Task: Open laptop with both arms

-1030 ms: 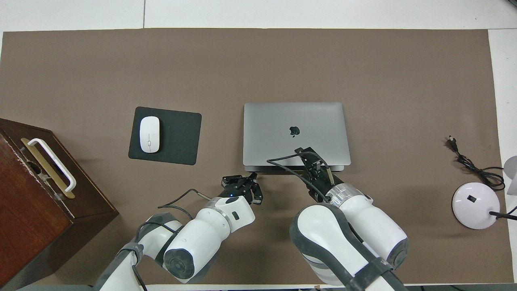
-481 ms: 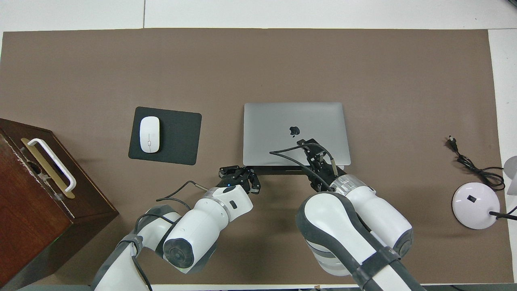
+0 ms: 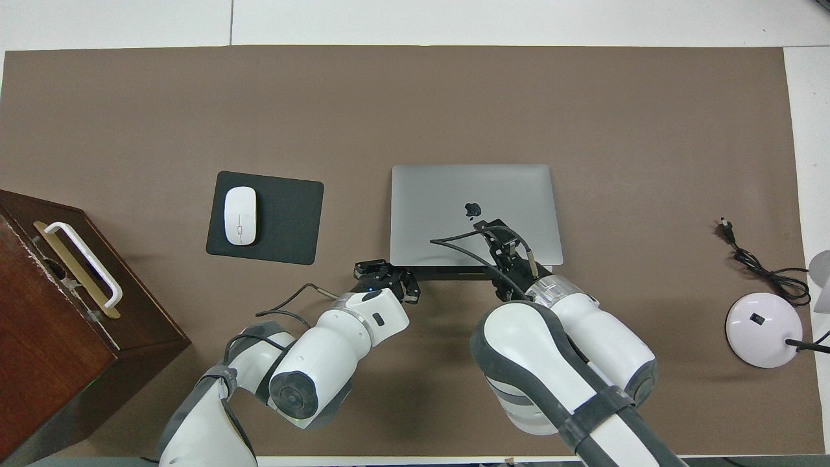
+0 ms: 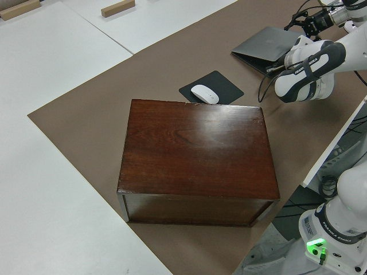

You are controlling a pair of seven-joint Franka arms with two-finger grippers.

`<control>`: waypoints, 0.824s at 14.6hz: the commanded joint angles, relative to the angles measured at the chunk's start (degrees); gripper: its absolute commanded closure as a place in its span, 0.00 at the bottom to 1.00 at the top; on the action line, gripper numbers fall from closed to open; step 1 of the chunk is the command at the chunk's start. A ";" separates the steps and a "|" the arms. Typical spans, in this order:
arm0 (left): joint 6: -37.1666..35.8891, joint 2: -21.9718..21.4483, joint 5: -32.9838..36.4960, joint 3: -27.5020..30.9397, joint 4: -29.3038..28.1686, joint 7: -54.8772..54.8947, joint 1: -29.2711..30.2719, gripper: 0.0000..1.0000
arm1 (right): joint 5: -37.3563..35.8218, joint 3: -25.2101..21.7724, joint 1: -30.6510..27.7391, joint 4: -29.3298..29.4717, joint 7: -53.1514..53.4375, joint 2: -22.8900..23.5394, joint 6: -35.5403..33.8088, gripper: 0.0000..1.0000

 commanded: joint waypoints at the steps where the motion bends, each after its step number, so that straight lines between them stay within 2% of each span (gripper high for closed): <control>1: 0.96 1.60 -1.01 0.99 0.77 1.48 -0.71 1.00 | 1.72 0.13 -1.35 2.14 -3.29 1.28 -1.60 0.00; 12: 0.96 1.60 -0.92 1.35 0.77 2.63 -0.53 1.00 | 1.55 0.13 -2.94 3.82 -4.69 3.22 -2.92 0.00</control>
